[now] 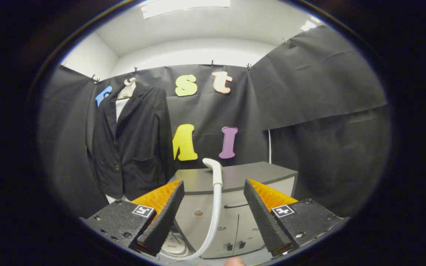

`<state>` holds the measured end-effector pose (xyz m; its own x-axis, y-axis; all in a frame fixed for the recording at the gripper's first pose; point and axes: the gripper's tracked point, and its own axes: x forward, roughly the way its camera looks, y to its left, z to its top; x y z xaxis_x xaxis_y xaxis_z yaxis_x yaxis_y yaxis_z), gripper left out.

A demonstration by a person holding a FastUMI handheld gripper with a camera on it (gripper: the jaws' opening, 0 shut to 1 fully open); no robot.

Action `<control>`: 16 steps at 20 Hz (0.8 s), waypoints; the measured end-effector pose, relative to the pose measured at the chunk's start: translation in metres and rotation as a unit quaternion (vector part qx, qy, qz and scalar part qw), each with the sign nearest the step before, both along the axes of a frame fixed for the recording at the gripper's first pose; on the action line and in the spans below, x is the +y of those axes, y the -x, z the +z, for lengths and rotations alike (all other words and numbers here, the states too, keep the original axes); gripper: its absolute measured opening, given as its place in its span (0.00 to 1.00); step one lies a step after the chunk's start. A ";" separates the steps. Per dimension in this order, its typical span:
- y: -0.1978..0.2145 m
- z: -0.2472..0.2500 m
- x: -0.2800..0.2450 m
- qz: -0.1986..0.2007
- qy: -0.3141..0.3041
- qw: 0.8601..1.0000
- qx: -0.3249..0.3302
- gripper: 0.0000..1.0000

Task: Iron the clothes twice with a garment steamer, once on the left side and once on the right side.

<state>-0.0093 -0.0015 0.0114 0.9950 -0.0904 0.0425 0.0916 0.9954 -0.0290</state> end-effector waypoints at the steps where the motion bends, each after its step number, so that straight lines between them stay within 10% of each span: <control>1: 0.000 0.001 0.001 -0.003 0.000 1.000 0.000 1.00; 8: -0.024 0.017 0.002 -0.001 -0.018 1.000 0.022 1.00; 16: -0.145 0.028 -0.005 0.055 0.013 0.990 0.132 1.00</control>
